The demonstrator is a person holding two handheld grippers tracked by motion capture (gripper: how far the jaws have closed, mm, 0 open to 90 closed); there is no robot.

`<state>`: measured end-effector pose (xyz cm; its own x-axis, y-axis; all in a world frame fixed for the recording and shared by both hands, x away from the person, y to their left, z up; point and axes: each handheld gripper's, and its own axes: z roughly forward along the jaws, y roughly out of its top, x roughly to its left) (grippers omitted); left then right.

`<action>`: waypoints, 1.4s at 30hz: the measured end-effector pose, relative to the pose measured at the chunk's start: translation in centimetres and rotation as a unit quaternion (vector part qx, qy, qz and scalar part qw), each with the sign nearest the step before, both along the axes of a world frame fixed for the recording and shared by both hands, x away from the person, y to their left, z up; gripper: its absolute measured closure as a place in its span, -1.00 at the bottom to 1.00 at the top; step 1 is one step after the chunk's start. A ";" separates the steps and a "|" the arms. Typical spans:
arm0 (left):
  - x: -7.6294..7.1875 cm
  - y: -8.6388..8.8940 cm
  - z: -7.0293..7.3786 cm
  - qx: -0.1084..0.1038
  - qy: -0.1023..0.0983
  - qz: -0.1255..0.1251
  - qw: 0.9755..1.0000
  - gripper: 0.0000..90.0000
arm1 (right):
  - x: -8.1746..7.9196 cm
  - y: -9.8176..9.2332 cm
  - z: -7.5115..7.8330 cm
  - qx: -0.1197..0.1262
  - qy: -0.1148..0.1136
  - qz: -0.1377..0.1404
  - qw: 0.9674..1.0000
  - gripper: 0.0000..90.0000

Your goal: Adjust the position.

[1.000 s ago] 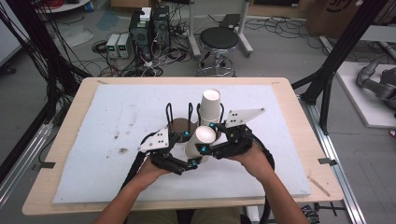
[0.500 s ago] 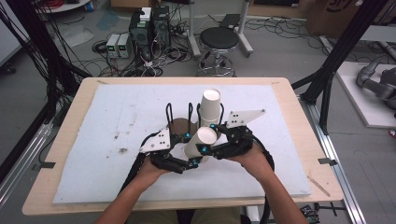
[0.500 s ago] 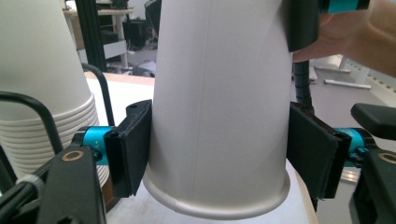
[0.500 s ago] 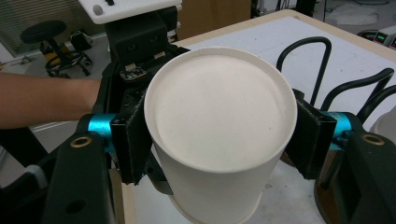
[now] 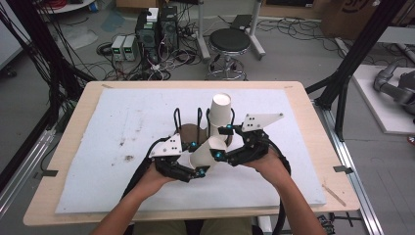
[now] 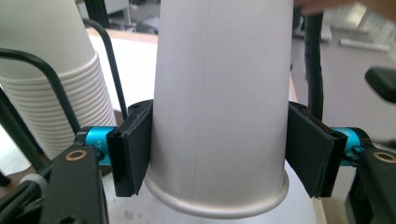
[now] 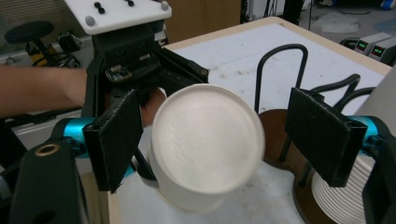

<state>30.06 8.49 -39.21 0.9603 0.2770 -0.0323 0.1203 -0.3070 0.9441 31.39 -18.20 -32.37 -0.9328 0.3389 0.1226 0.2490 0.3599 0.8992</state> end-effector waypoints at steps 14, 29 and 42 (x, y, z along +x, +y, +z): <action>0.1 -0.2 1.0 0.096 -0.016 -0.031 0.995 -0.34 | 0.2 -0.9 0.1 -0.051 -0.006 0.052 0.997 -0.56; 0.2 -0.8 2.5 0.151 -0.019 -0.072 0.986 -0.33 | -0.1 1.3 -1.1 -0.137 -0.021 0.104 0.985 -0.56; -0.1 -1.3 2.0 0.152 -0.010 -0.099 0.983 -0.34 | -0.3 2.0 -1.7 -0.157 -0.010 0.151 0.976 -0.26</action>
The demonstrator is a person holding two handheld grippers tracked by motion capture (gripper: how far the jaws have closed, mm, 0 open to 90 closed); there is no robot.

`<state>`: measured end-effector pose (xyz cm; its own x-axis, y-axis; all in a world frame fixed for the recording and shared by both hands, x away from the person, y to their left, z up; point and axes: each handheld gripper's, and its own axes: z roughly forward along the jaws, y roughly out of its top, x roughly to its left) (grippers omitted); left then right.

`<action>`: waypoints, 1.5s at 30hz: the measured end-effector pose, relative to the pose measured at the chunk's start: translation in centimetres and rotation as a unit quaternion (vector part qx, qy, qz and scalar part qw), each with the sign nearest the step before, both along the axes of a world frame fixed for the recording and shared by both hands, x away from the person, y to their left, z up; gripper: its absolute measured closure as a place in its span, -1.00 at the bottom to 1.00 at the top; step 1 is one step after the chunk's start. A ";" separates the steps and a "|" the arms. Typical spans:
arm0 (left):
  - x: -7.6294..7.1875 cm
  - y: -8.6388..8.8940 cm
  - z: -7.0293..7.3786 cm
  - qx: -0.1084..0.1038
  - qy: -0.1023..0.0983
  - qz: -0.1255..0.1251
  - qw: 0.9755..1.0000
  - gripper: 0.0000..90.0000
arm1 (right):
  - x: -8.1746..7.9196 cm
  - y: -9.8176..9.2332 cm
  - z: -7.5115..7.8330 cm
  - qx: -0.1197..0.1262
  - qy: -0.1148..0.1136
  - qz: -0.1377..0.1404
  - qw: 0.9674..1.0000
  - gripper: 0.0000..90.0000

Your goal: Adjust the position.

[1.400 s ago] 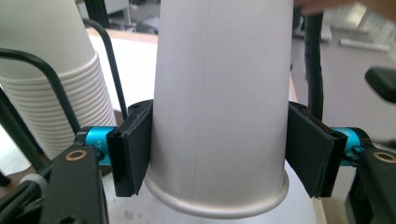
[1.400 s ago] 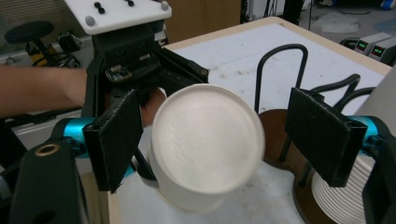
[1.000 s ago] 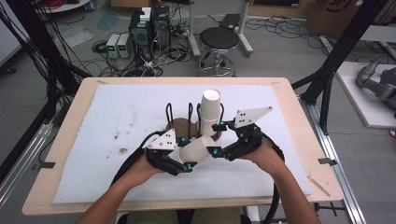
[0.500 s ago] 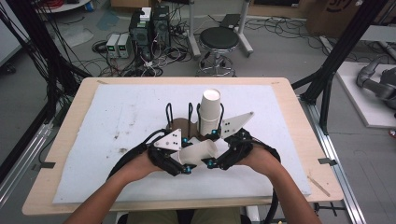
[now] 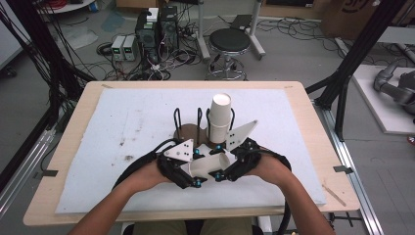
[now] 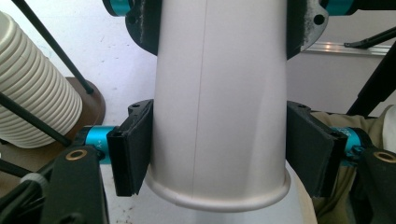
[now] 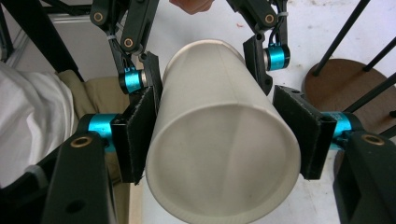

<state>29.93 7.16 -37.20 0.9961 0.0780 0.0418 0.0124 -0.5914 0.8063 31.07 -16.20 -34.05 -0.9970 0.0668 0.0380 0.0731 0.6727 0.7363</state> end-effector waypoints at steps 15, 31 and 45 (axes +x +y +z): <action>-0.1 1.2 -0.8 -0.084 0.032 0.025 0.996 -0.64 | 0.1 -1.2 -0.1 0.031 0.014 -0.011 0.999 -0.23; -0.4 4.2 -1.9 -0.219 0.041 0.075 0.972 -0.66 | 0.3 -4.3 -0.4 0.133 0.032 -0.064 0.989 -0.23; -0.6 4.4 -1.8 -0.276 0.051 0.062 0.958 -0.66 | 0.0 -5.2 -2.3 0.211 0.057 -0.075 0.973 -0.23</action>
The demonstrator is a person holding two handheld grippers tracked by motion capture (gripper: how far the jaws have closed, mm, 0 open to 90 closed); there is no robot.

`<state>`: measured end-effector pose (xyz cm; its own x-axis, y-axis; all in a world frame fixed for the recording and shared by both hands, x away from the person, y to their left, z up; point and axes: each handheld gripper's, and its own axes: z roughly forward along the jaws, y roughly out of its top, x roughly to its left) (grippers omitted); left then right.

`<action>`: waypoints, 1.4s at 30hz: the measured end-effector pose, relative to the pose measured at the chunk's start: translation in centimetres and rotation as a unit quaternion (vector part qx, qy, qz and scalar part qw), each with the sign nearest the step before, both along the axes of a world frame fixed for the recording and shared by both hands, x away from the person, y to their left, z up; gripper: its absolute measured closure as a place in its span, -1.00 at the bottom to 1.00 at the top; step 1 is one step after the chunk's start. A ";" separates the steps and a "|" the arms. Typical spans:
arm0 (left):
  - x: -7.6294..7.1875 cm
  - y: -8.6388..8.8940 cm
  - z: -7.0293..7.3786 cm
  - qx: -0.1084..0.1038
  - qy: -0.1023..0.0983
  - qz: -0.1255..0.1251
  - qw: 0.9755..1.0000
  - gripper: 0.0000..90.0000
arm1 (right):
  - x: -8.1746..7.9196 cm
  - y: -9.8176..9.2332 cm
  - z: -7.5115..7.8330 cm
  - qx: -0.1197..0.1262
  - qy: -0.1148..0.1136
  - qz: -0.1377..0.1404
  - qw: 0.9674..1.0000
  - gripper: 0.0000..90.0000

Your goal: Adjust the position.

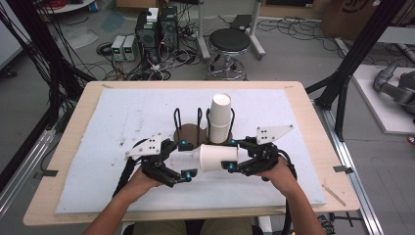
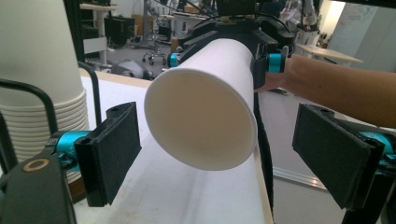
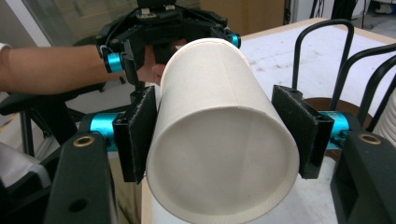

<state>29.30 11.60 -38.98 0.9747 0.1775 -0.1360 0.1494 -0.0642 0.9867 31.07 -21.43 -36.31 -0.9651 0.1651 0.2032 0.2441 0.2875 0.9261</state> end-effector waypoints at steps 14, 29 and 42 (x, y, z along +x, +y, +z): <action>-0.1 -1.4 -0.2 -0.018 -0.002 -0.016 1.000 -0.67 | -0.3 0.9 -0.2 0.028 0.011 0.033 0.999 -0.23; -0.2 -1.9 -0.1 -0.022 -0.008 -0.031 0.999 -0.50 | -0.1 1.7 -0.7 0.054 0.030 0.057 0.996 -0.22; -0.1 -1.8 -0.1 -0.019 -0.006 -0.027 0.999 -0.42 | -0.2 1.7 -0.6 0.042 0.031 0.050 0.997 -0.24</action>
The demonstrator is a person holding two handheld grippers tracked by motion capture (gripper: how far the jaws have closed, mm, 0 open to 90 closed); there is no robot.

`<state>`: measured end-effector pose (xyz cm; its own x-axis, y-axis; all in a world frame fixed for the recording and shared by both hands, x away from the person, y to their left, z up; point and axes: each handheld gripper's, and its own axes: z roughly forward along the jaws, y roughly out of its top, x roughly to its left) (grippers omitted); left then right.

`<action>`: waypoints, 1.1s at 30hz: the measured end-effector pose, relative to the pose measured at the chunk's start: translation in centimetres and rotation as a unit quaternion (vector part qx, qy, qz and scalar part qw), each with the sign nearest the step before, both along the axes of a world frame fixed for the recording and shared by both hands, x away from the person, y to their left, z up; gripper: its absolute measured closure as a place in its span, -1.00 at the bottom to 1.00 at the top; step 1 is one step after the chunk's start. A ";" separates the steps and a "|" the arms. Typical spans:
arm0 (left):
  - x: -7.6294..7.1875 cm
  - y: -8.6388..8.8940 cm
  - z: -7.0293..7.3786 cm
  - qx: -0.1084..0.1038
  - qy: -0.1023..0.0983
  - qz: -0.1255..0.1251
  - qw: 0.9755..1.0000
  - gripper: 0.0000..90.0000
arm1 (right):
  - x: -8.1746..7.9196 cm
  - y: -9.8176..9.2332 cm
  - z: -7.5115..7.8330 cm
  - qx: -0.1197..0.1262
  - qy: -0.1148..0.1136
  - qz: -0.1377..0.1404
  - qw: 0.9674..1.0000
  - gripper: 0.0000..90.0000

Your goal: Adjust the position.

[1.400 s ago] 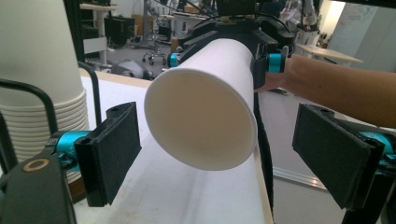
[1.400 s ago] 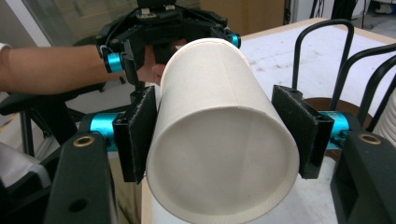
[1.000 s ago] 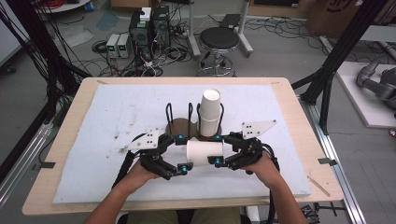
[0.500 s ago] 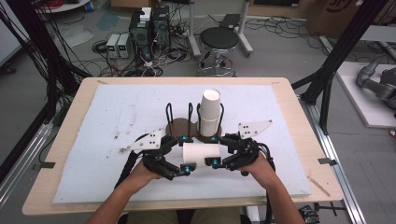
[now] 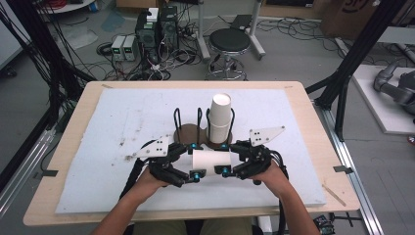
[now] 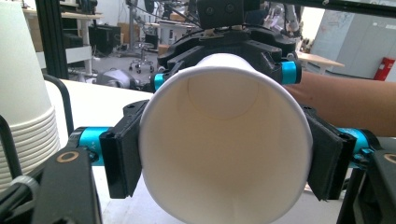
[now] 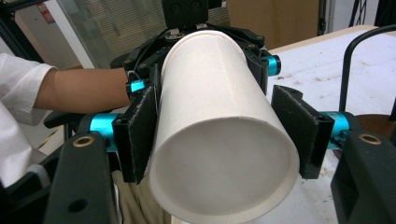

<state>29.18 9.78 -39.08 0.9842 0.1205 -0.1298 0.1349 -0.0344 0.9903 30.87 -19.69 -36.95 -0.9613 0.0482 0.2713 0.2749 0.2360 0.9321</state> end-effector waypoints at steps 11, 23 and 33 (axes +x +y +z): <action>0.1 0.1 0.4 0.022 -0.005 0.017 1.000 -0.42 | 0.0 -0.1 0.8 -0.009 -0.009 -0.029 0.999 -0.47; 0.3 1.0 2.2 0.101 -0.021 0.034 0.994 -0.41 | -0.3 -0.1 3.4 -0.088 -0.066 -0.059 0.992 -0.53; 0.7 1.1 3.7 0.165 -0.020 0.039 0.985 -0.41 | -0.4 2.2 4.9 -0.193 -0.128 -0.041 0.972 -0.53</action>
